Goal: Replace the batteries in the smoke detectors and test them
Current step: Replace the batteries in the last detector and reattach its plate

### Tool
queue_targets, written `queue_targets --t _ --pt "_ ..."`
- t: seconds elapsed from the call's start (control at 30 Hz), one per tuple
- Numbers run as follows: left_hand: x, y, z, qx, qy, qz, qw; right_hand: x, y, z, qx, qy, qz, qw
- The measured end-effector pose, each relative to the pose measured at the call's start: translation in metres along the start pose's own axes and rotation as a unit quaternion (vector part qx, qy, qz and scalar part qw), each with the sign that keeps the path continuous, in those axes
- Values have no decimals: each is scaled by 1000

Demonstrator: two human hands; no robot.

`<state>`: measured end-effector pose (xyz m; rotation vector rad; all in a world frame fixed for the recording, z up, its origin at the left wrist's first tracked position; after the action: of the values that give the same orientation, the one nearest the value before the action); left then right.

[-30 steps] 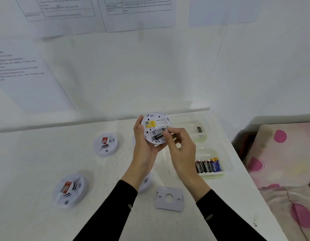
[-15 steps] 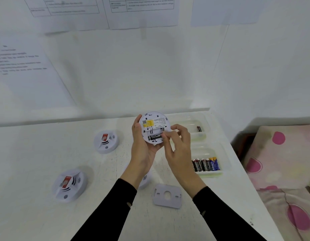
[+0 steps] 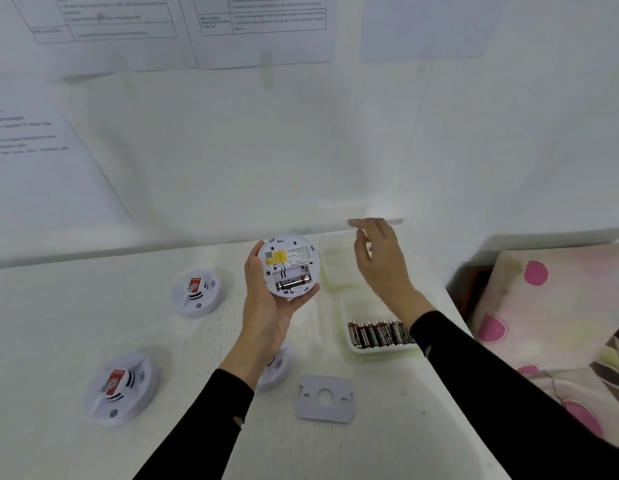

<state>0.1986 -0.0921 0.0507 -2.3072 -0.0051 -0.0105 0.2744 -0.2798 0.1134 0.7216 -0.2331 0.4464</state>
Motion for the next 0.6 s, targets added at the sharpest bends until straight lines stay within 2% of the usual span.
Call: queue_targets --t 0.03,0.1,0.17,0.33,0.6 --pt "0 0 0 -5 2 1 1000 14 -24 0 -43 33 -71 996" --pt "0 -2 0 -7 6 3 1000 28 -63 -13 -138 154 -206 956" --pt "1 -3 -1 -7 10 6 1000 33 -76 -22 -213 232 -263 912" --pt "2 -3 -3 -10 14 8 1000 42 -67 -43 -319 302 -231 868" --pt "3 -5 -1 -16 11 9 1000 42 -78 -59 -342 337 -223 848"
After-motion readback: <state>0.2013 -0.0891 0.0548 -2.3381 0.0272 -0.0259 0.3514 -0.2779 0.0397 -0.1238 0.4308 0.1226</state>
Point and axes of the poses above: each hand's wrist, its own x-axis towards the middle knuckle, its own z-axis out of the back of the hand, y = z × x, the point moved 10 cm from there along x, towards the middle knuckle, and after that the axes turned 15 degrees about y, right-handed, at the moved point
